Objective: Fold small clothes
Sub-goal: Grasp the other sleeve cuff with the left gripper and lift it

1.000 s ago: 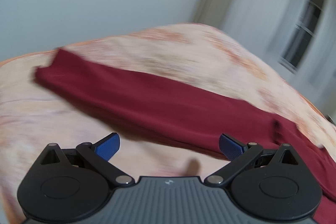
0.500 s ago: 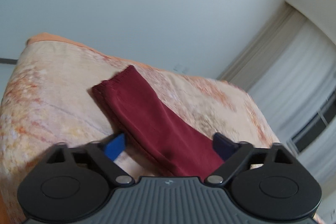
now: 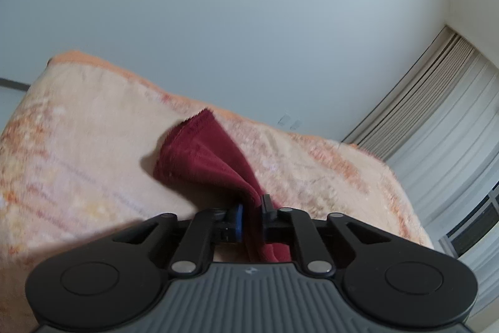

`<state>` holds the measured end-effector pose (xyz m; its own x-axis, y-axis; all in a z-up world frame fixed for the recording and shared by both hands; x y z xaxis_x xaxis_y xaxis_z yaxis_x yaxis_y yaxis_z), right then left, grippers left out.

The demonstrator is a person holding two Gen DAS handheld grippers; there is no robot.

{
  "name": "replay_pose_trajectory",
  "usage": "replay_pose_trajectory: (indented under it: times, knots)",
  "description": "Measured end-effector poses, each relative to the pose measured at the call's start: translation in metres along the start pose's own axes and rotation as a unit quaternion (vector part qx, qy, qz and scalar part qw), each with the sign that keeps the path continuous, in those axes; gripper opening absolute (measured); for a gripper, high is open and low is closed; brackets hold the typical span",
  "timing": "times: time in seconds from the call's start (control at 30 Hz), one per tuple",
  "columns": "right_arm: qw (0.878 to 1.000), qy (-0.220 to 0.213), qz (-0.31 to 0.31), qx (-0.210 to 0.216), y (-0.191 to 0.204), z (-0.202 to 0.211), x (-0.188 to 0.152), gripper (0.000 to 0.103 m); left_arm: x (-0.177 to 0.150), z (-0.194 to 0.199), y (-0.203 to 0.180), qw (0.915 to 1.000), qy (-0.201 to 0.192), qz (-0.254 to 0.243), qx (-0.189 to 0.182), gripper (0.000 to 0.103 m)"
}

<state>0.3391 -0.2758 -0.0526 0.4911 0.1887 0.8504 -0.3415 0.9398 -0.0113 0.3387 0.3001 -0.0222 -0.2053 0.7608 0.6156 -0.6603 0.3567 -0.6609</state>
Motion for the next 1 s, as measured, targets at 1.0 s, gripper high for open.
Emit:
replay_pose_trajectory:
  times: [1.0]
  knots:
    - [0.997,-0.033,-0.061,0.029,-0.013,0.011,-0.005,0.103,-0.218,0.091,-0.293,0.8926,0.054,-0.304,-0.329,0.006]
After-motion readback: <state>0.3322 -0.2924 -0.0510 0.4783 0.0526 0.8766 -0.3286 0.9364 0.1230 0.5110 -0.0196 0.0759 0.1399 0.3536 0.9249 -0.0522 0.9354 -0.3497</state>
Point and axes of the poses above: each gripper's, at about its wrist camera, not at the fingertips, and z roughly against the way its jaws point, y to its left, x to its top, the point moved 4 cm from there along -z, roughly the way its jaws point, and after that the axes turned 5 degrees about z, right-handed, at the moved point
